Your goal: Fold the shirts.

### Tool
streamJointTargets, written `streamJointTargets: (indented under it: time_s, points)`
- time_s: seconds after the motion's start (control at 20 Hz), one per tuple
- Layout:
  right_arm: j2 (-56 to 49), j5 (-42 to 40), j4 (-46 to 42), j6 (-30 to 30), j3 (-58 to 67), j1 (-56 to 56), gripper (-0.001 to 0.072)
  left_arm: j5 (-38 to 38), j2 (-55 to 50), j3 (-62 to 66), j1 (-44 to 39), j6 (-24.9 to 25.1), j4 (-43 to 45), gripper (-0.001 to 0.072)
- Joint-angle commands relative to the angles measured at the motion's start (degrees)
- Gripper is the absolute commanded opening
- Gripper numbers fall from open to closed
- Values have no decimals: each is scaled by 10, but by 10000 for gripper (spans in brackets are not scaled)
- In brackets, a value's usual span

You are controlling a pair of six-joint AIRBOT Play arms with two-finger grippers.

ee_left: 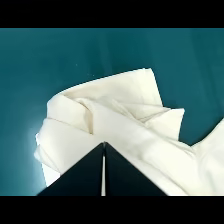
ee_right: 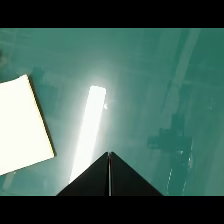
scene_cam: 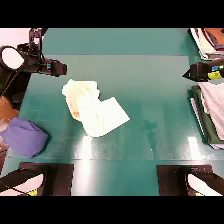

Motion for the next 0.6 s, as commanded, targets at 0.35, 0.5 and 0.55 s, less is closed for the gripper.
streamJointTargets:
  time_s: [0.35,0.5,0.55]
  points:
    - [0,-40,1,0,0,0,17,-76,-93,-3,0,-59,-20,674]
    - [0,-39,2,0,0,0,17,-104,-133,-4,0,-62,-30,673]
    - [0,-39,2,0,0,0,17,-110,-141,-9,0,-66,-32,672]
